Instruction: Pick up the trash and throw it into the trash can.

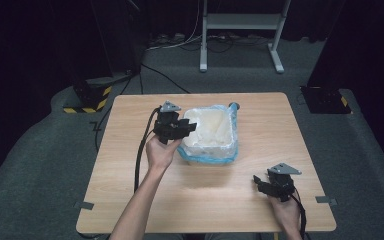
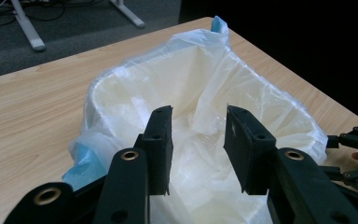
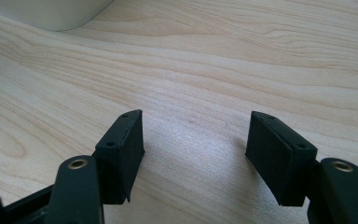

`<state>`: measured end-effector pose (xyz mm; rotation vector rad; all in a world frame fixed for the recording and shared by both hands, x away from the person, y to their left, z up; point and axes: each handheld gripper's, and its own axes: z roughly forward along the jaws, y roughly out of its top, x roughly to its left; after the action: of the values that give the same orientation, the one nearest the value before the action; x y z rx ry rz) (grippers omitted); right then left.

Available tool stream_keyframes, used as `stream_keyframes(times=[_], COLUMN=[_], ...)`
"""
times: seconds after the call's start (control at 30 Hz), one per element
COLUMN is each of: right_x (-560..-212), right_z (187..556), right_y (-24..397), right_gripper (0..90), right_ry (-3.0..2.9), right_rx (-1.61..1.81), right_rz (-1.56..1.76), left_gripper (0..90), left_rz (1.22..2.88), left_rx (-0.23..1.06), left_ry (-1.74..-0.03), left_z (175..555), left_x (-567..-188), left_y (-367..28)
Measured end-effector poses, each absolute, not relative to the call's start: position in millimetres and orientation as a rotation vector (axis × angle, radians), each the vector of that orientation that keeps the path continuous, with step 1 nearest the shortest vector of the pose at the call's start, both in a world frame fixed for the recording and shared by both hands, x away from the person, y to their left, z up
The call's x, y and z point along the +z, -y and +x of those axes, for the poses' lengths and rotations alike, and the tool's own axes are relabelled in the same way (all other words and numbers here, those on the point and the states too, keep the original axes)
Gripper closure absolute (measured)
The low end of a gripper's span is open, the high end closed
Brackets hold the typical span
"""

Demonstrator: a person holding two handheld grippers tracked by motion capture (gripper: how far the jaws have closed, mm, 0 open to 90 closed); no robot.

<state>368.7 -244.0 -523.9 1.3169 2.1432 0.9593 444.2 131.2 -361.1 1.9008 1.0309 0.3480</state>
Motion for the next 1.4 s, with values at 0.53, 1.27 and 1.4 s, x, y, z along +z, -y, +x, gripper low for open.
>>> stream_keyframes(times=[0.53, 1.27, 1.4], right_x=[-524, -524, -524], right_z=[369, 369, 369], right_y=[244, 244, 244], right_gripper=[36.0, 36.0, 36.0], right_ry=[-2.143, -2.141, -2.141], right_rx=[0.960, 0.960, 0.960], right_rz=[1.318, 1.320, 1.320], left_gripper=[58.7, 56.8, 56.4], left_rz=[1.859, 1.848, 1.846], left_rx=[0.371, 0.392, 0.388], left_ry=[-1.000, -0.977, -0.988], left_z=[414, 380, 373], left_x=[-360, -374, -381], left_y=[-147, -164, -169])
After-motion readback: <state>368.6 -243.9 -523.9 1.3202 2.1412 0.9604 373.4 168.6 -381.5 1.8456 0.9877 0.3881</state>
